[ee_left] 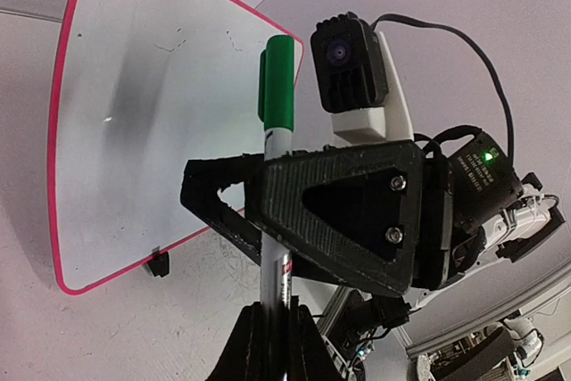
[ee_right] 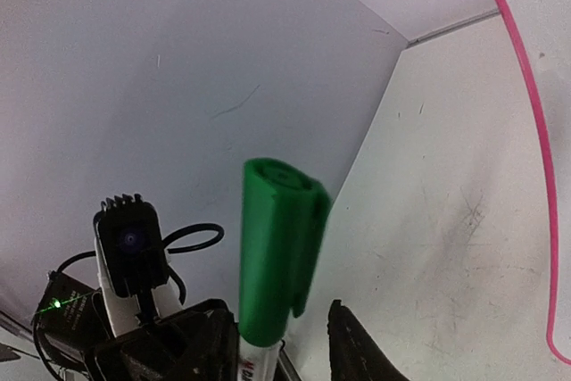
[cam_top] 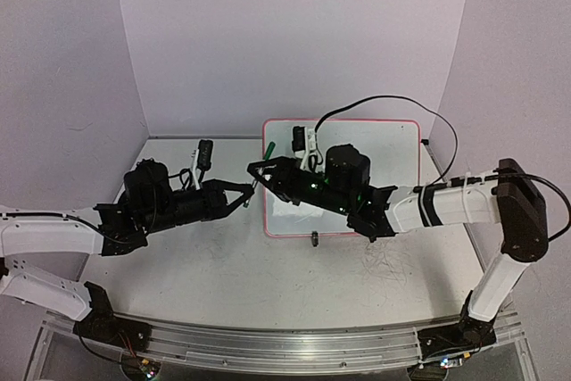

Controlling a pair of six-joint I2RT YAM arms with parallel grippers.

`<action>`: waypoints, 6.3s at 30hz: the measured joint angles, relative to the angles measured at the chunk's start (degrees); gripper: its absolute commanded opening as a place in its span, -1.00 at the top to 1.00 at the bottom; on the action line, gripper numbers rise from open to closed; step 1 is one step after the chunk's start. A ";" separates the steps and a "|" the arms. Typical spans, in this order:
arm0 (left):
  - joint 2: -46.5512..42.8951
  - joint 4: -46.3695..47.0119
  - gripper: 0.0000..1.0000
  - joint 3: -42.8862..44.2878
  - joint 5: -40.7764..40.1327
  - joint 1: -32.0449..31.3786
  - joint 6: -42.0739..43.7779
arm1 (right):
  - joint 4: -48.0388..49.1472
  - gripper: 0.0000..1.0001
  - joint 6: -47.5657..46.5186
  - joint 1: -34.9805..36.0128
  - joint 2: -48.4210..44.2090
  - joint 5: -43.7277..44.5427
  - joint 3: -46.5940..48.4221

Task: Write a sentence on the whiteboard
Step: Pass from the left arm to the right, then pass from the right arm to the left, then open the pen cap from the whiteboard marker, then place the pen cap at the center of the board.

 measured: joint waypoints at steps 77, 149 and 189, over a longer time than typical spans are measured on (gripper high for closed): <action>14.87 -2.62 1.00 15.98 13.34 7.76 -14.45 | -3.56 -0.75 -15.15 -0.22 -17.65 -2.11 -17.16; 16.68 21.04 1.00 10.93 3.17 7.13 -32.17 | 12.18 1.00 -8.22 1.47 -6.17 10.15 -7.96; -3.86 -1.55 1.00 -5.04 4.61 23.91 -24.02 | -0.35 1.00 -16.41 0.39 -34.09 10.31 -23.91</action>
